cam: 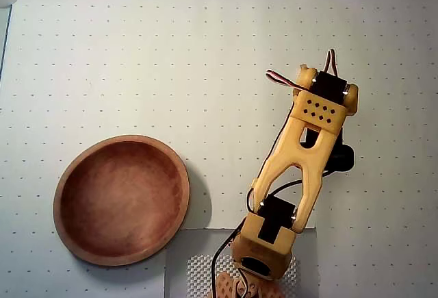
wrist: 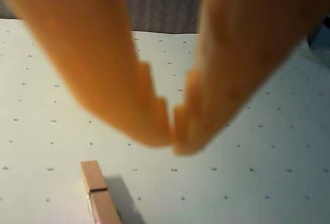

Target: Grasp a clothespin and put it in the bowl.

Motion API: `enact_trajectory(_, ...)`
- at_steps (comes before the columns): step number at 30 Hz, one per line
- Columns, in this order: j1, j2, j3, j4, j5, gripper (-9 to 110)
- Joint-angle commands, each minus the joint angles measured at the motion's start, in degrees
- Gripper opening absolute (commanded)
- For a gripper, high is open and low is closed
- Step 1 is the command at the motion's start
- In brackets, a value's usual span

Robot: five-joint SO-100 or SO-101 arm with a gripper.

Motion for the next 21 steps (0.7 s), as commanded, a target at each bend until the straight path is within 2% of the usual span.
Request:
enact_trajectory(1, 0.88, 0.62, -3.34, -0.62, -4.75, -3)
enact_trajectory(14, 0.44, -2.81, -3.34, -0.79, -20.39, -3)
enact_trajectory(21, -2.20, -6.68, -4.57, -0.88, -21.45, -3)
